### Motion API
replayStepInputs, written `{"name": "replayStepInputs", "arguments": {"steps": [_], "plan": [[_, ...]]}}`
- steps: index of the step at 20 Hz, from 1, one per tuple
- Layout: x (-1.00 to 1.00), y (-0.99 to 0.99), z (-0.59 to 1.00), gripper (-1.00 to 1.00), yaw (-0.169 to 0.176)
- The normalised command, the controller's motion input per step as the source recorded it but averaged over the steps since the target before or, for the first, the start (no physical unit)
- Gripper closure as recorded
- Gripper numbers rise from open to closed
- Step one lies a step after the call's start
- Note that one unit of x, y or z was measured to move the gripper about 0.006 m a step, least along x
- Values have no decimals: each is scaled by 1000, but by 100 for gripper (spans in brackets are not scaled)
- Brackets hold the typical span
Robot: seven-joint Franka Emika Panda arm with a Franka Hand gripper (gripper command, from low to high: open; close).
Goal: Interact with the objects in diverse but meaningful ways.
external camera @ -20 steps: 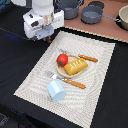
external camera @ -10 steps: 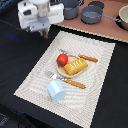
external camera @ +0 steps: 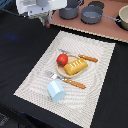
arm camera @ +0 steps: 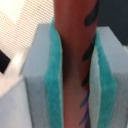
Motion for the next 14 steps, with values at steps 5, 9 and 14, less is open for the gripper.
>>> {"name": "replayStepInputs", "arguments": {"steps": [5,9,14], "plan": [[1000,0,423,100,0],[1000,0,338,100,0],[1000,4,334,100,0]]}}
